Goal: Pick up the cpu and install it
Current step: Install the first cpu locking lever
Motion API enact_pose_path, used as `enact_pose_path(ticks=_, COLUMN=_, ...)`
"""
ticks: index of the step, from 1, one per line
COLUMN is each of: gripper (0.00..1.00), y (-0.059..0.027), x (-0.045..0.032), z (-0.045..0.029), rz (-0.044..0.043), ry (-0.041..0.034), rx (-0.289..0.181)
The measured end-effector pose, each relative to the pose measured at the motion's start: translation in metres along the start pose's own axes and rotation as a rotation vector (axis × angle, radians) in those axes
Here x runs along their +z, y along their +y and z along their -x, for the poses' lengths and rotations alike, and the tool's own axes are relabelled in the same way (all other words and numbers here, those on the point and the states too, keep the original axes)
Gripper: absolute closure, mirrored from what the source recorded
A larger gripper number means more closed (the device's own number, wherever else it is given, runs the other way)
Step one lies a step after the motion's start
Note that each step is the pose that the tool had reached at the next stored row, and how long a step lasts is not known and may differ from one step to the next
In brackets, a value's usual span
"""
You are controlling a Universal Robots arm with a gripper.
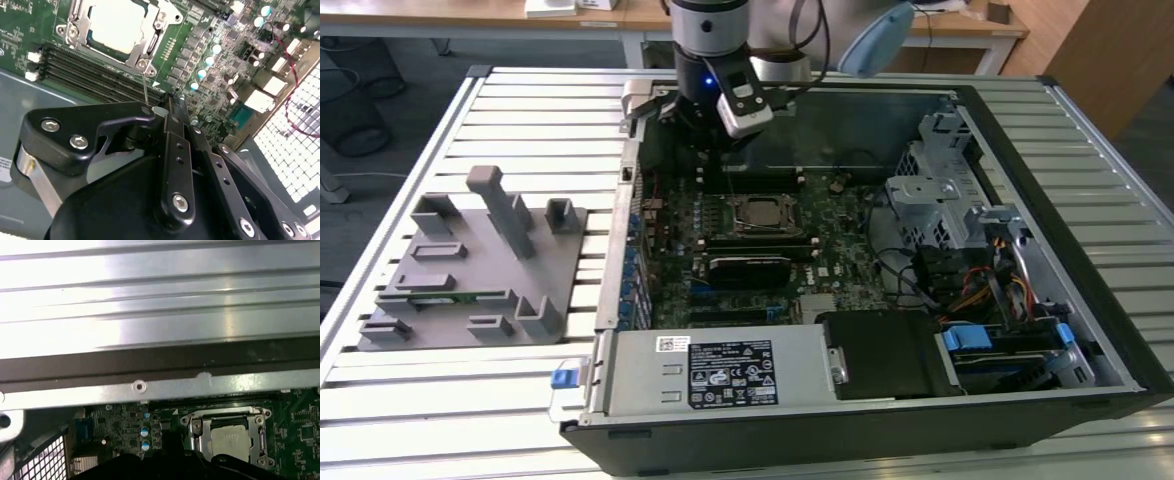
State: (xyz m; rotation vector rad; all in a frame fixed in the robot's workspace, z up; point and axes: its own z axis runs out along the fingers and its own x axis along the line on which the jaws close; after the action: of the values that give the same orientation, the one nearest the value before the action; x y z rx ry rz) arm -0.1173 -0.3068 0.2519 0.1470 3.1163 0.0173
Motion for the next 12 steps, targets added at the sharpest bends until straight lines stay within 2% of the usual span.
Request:
enact_pose_path(ticks=4, gripper=0.89, y=0.0013, x=0.0003, z=0.0063, rz=-0.0001, ry=0.0002, rx=-0.003)
enact_pose_path(ticks=8, gripper=0.89, y=0.0015, x=0.0008, z=0.0086, rz=-0.001, ry=0.0001, rx=-0.003)
enact_pose_path(ticks=12, gripper=0.89, y=0.0023, x=0.0013, z=0.0142, rz=-0.0012, ry=0.0002, rx=-0.003)
